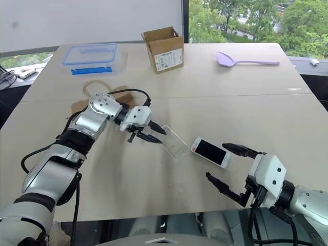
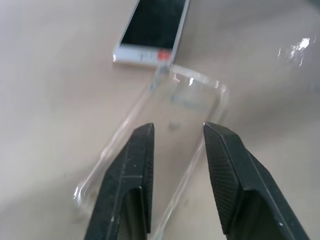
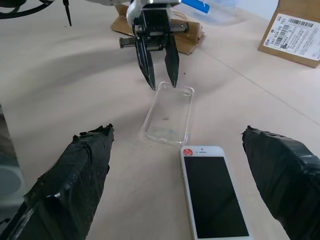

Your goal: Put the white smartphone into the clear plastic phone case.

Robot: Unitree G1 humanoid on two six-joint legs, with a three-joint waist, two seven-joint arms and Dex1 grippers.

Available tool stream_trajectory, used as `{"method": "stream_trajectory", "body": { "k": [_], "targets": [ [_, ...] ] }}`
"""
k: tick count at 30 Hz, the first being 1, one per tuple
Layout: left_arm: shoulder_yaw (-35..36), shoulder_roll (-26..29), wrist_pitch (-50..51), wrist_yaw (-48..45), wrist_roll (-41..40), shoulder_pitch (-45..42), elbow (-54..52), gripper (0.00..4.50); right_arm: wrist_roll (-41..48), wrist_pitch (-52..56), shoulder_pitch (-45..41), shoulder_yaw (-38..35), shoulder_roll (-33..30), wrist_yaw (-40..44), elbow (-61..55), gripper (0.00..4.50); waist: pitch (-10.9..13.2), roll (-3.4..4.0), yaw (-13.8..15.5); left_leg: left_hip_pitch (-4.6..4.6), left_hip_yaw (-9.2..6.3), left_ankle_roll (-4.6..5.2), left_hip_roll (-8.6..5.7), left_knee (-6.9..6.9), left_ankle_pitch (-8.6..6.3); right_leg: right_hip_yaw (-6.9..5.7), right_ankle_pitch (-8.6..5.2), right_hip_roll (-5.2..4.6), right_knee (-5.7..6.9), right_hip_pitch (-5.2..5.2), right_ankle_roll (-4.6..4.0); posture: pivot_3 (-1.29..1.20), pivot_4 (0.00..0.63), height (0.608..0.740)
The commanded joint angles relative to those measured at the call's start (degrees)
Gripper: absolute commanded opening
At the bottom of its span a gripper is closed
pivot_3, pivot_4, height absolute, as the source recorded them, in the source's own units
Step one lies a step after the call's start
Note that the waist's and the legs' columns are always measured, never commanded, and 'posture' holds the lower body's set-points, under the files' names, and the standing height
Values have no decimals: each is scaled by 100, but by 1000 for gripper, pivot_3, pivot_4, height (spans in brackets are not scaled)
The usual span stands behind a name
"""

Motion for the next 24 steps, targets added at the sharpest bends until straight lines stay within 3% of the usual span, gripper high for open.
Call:
{"method": "stream_trajectory", "body": {
  "k": [1, 7, 15, 19, 20, 24],
  "targets": [
    [-431, 115, -665, -84, -84, -229, 551, 1559, 59, -165, 255, -233, 53, 70, -295, 4500, 0, 0, -2, -1, 0, 0, 0, 0, 0, 0, 0, 0, 0, 0, 0, 0, 150, 740],
    [-790, 40, -1172, -84, -131, -380, 1173, 1559, 117, -264, 363, -313, 37, 153, -389, 4500, -1, -1, 0, 1, 0, 0, 1, 3, 0, 0, 0, -1, 1, 1, 0, 0, 150, 740],
    [-510, -370, -1692, 200, 783, -389, 1872, 1559, 150, -206, 255, -351, -68, 234, -303, 4500, -10, 0, 11, 5, 1, 0, 1, 2, 0, 0, 0, -1, 2, 4, 0, 0, 150, 740],
    [-302, -376, -1368, 69, 903, -201, 1722, 568, 146, -175, 208, -355, -92, 280, -228, 4500, -19, 1, 9, 48, 2, 0, 0, 2, 0, 2, 0, -3, 1, 48, 0, 0, 150, 740],
    [-239, -356, -1250, 29, 895, -151, 1616, 73, 148, -182, 224, -378, -96, 310, -206, 4500, -21, 3, 2, 60, 6, 0, 1, 1, 0, 6, 0, -3, 3, 55, 0, 0, 150, 740],
    [14, -193, -683, -28, 838, 142, 935, 25, 156, -222, 273, -493, -105, 414, -90, 4500, -23, 7, -13, 76, 13, 0, 3, -5, -1, 13, -1, -4, 4, 63, -1, 0, 150, 740]
  ]
}}
